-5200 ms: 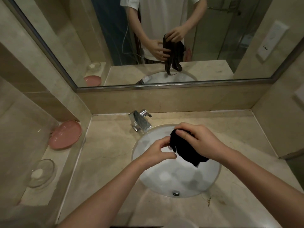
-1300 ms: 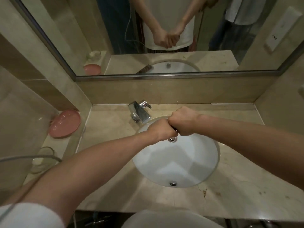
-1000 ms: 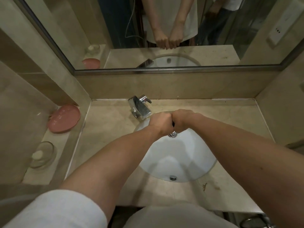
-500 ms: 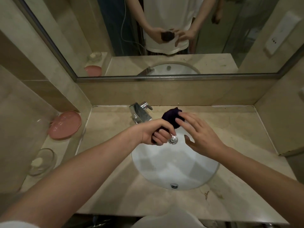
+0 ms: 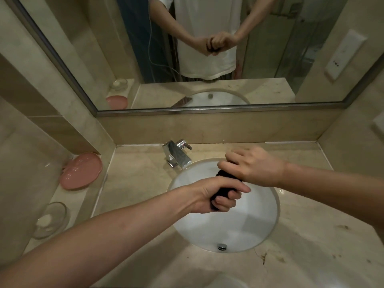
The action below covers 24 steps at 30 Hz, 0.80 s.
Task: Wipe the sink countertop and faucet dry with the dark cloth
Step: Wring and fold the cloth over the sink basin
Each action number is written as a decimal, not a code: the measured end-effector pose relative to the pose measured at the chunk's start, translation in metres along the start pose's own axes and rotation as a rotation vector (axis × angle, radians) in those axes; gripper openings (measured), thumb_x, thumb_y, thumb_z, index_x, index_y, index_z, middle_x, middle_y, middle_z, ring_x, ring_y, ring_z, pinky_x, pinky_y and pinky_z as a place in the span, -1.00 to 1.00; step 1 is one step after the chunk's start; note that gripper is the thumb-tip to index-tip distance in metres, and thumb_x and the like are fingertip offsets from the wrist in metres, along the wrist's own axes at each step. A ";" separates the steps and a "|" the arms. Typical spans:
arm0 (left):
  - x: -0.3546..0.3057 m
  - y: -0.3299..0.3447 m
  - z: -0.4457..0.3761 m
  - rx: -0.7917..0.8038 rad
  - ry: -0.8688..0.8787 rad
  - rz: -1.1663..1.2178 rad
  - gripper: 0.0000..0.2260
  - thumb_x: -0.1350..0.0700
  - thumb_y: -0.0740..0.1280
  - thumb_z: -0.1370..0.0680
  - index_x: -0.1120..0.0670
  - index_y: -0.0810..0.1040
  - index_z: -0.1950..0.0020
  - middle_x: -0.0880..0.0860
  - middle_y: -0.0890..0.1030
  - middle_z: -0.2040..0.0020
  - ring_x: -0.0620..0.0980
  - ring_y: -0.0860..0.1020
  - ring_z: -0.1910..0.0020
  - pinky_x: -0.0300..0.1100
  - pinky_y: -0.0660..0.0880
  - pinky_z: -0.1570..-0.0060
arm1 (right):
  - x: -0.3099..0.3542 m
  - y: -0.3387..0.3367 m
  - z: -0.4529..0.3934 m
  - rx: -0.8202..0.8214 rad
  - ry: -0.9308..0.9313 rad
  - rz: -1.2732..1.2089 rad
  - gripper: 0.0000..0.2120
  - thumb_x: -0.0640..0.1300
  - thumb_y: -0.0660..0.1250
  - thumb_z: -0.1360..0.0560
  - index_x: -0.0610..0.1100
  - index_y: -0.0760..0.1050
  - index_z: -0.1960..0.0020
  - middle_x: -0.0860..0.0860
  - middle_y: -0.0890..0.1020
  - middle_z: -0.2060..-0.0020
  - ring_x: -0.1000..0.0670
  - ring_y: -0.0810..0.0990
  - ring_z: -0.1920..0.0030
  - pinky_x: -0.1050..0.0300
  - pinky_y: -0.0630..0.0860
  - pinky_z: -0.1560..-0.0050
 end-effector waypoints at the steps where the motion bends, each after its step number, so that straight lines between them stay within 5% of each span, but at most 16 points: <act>1: 0.001 -0.003 -0.001 -0.058 -0.017 -0.066 -0.71 0.16 0.36 -0.56 -0.02 0.35 0.31 -0.06 0.32 0.45 -0.16 0.14 0.59 -0.27 -0.03 0.51 | 0.002 0.002 0.000 0.084 0.002 0.004 -0.80 -0.29 0.47 -0.31 -0.16 0.48 0.15 -0.03 0.46 0.42 -0.05 0.44 0.49 0.13 0.16 0.46; 5: 0.004 -0.016 -0.005 -0.298 -0.046 -0.519 -0.88 0.15 0.40 -0.48 0.05 0.46 0.12 -0.05 0.36 0.49 -0.09 0.19 0.57 -0.24 0.07 0.52 | 0.015 0.011 -0.010 0.445 0.026 -0.055 -0.69 -0.23 0.51 -0.06 -0.16 0.47 0.27 0.00 0.48 0.57 -0.05 0.39 0.63 0.26 0.08 0.51; 9: 0.005 -0.032 -0.014 -0.533 0.005 -0.685 -0.90 0.13 0.41 -0.42 0.13 0.53 0.20 -0.01 0.44 0.45 -0.06 0.32 0.53 -0.26 0.22 0.48 | 0.019 0.018 -0.028 0.806 0.162 -0.060 -0.86 -0.22 0.28 -0.49 -0.15 0.46 -0.05 -0.07 0.64 0.15 -0.14 0.39 0.31 0.14 0.10 0.45; 15: 0.012 -0.051 -0.030 -0.780 0.005 -1.006 -0.73 0.02 0.41 -0.40 0.05 0.39 0.41 -0.03 0.44 0.46 0.00 0.41 0.44 -0.17 0.22 0.43 | 0.030 0.060 -0.028 0.915 0.368 -0.110 -0.92 -0.21 0.27 -0.47 -0.05 0.43 0.15 0.05 0.36 0.38 -0.09 0.47 0.24 0.15 0.26 0.34; 24: 0.010 -0.056 -0.050 -0.804 0.046 -1.332 -0.78 -0.05 0.39 -0.43 0.03 0.50 0.33 -0.05 0.50 0.40 0.04 0.52 0.33 -0.19 0.23 0.46 | 0.026 0.072 -0.019 1.024 0.657 -0.295 -0.80 -0.11 0.31 -0.47 -0.05 0.34 0.28 0.06 0.42 0.36 -0.05 0.45 0.28 0.16 0.30 0.35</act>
Point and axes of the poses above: each hand's wrist, its own z-axis away from the middle knuckle, its own y-axis out of the palm, x = y × z, the point moved 2 cm from there along -z, towards the middle knuckle
